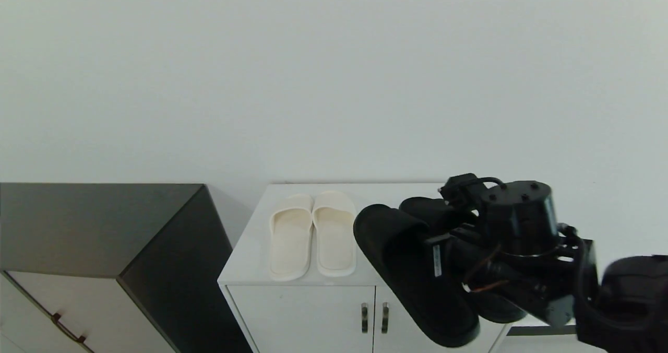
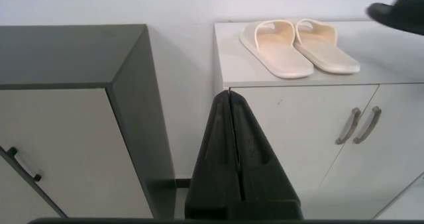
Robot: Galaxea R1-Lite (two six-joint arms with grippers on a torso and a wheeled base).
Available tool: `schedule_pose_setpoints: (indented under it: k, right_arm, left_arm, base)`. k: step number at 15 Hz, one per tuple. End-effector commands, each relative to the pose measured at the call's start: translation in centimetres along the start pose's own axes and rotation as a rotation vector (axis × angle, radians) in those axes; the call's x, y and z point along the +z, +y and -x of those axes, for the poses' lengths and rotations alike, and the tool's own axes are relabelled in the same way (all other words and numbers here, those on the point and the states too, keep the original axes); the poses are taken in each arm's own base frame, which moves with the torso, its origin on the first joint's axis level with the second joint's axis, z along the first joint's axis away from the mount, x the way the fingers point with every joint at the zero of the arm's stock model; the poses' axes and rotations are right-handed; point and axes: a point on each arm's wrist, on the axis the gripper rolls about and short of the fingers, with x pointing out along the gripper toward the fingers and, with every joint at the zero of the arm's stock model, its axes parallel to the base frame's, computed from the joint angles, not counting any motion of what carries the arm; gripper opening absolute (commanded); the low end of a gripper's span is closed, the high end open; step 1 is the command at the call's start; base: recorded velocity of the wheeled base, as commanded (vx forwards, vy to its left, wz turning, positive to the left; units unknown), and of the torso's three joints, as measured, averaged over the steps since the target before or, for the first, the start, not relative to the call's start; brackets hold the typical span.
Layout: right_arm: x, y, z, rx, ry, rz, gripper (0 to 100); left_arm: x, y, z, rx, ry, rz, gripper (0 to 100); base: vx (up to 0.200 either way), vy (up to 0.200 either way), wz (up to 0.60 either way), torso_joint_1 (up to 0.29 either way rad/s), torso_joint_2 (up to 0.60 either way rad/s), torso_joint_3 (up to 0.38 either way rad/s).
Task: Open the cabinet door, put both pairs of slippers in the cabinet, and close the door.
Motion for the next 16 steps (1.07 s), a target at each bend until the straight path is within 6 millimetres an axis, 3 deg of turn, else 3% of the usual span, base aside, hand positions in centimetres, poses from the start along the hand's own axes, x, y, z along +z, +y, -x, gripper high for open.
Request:
schedule_pose_setpoints:
  k: [1, 6, 16]
  right_arm:
    - [0.5, -0.6, 4.5, 0.072, -0.057, 0.017, 0]
    - [-0.3, -0.7, 4.4, 0.075, -0.029, 0.027, 0]
    - [-1.0, -0.8, 4.5, 0.123, 0.003, 0.032, 0]
  left_arm:
    - [0.0, 0.0, 0.0, 0.0, 0.001, -0.001, 0]
    - [0.0, 0.0, 0.0, 0.0, 0.001, 0.0, 0]
    - [0.0, 0.0, 0.0, -0.002, 0.001, 0.002, 0]
  base:
    - [0.0, 0.0, 0.0, 0.0, 0.0, 0.0]
    - [0.0, 0.0, 0.0, 0.0, 0.0, 0.0]
    - [-0.18, 0.0, 0.0, 0.002, 0.0, 0.004]
